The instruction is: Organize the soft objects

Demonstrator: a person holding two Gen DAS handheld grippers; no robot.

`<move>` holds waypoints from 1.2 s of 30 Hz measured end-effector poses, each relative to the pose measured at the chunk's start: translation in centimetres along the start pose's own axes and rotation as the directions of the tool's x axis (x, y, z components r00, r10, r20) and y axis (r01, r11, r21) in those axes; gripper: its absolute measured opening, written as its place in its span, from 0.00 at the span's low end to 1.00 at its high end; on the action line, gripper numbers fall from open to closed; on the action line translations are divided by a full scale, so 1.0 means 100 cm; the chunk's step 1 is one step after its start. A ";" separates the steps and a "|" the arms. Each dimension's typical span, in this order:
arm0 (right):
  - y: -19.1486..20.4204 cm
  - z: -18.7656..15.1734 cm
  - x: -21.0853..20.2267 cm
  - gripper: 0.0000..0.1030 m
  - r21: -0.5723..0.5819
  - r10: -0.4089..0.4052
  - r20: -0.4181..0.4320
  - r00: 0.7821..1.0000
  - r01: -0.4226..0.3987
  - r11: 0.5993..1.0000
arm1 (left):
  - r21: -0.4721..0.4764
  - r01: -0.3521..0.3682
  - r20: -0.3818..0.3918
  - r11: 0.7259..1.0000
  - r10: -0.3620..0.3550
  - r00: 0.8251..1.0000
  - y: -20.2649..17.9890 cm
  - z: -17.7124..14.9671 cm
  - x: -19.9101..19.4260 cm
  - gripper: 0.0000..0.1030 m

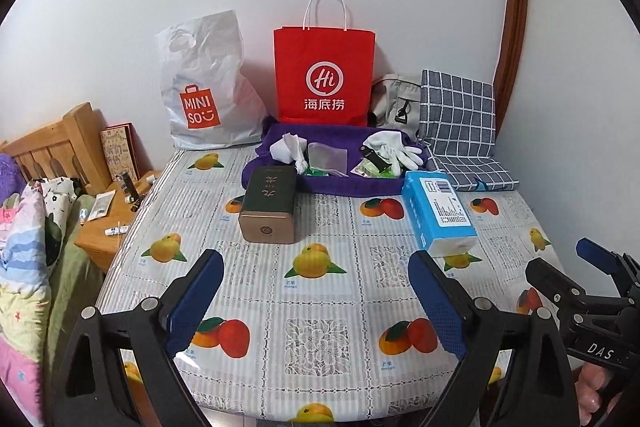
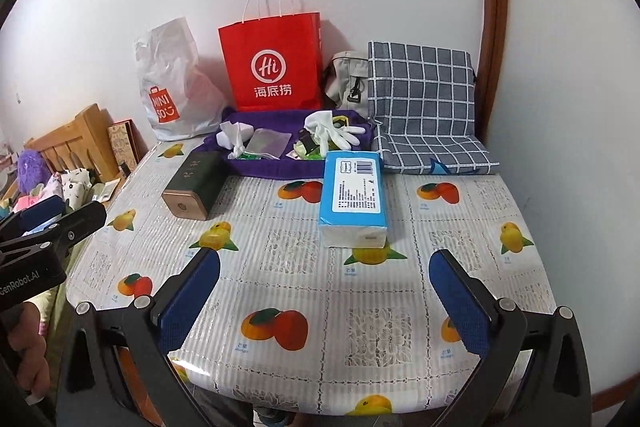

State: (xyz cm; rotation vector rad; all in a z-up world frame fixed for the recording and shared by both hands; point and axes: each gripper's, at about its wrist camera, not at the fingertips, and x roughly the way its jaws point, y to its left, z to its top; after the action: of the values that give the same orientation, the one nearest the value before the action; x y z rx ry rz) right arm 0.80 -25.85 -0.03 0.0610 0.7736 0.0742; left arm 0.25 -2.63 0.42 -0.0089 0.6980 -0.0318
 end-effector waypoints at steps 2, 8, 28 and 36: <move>0.000 -0.001 -0.002 1.00 -0.003 -0.001 0.003 1.000 0.001 1.000 | -0.001 0.002 0.001 1.000 -0.002 1.000 0.000 0.000 -0.001 0.91; 0.000 -0.003 -0.006 1.00 -0.006 -0.002 0.009 1.000 0.002 1.000 | -0.002 0.005 0.002 1.000 -0.005 1.000 -0.001 -0.001 -0.004 0.91; 0.008 -0.005 -0.011 1.00 -0.018 0.010 0.012 1.000 -0.009 1.000 | -0.002 0.002 0.002 1.000 -0.002 1.000 0.000 -0.002 -0.008 0.91; 0.007 -0.005 -0.012 1.00 -0.020 0.011 0.014 1.000 -0.011 1.000 | -0.001 0.004 0.004 1.000 -0.004 1.000 -0.001 -0.002 -0.010 0.91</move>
State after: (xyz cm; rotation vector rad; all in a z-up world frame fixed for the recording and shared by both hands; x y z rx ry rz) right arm -0.45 -25.25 0.48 0.0470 0.7586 0.0919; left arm -0.64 -2.74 0.97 -0.0119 0.6943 -0.0355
